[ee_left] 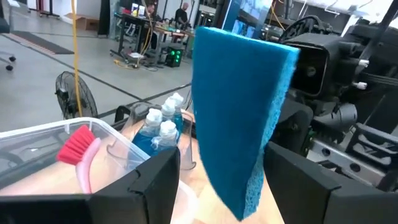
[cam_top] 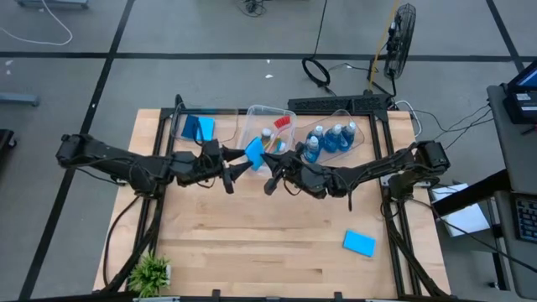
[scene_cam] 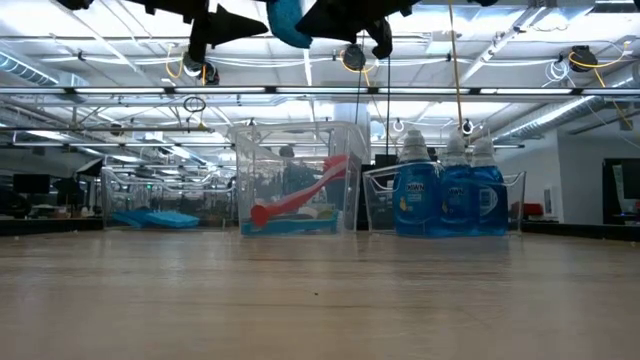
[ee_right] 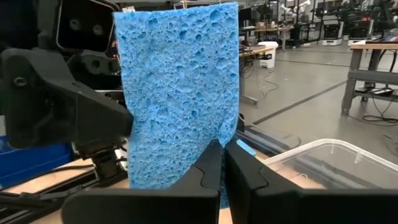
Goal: Pick & Place Kitchen Sink Supplies
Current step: Put the blue sponge into the left transparent bin
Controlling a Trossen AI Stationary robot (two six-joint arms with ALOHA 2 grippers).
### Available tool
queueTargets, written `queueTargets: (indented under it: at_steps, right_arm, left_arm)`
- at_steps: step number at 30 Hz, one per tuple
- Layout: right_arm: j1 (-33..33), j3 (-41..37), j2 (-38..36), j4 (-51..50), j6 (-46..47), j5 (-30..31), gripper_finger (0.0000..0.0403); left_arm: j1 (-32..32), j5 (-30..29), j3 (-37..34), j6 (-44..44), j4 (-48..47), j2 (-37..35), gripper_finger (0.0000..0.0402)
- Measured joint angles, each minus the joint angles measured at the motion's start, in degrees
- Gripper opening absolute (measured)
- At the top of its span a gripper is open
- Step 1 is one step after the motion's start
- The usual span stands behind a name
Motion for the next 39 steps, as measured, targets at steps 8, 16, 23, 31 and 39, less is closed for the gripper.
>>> queueTargets:
  at_steps: [8, 16, 23, 31, 39]
  right_arm:
    - [0.1, 0.0, 0.0, -1.9, -0.4, 0.5, 0.0]
    - [0.2, 0.0, 0.0, -4.3, -1.2, 3.2, 0.0]
    - [0.2, 0.0, 0.0, -4.3, -2.6, 3.0, 0.0]
    - [0.2, 0.0, 0.0, -4.5, -2.6, 3.0, 0.0]
    - [0.2, 0.0, 0.0, -4.6, -2.3, 1.7, 0.0]
  left_arm:
    - [0.1, 0.9, 3.9, 0.0, 0.3, 6.5, 0.023]
    - [0.5, 0.5, 5.8, -0.2, 0.2, 7.4, 0.023]
    - [0.5, 0.6, 6.0, -3.2, -4.7, 6.7, 0.0201]
    - [0.5, 0.5, 6.0, -5.2, -6.9, 4.3, 0.0093]
    - [0.6, 1.0, 6.0, -8.6, -9.6, 3.7, 0.0015]
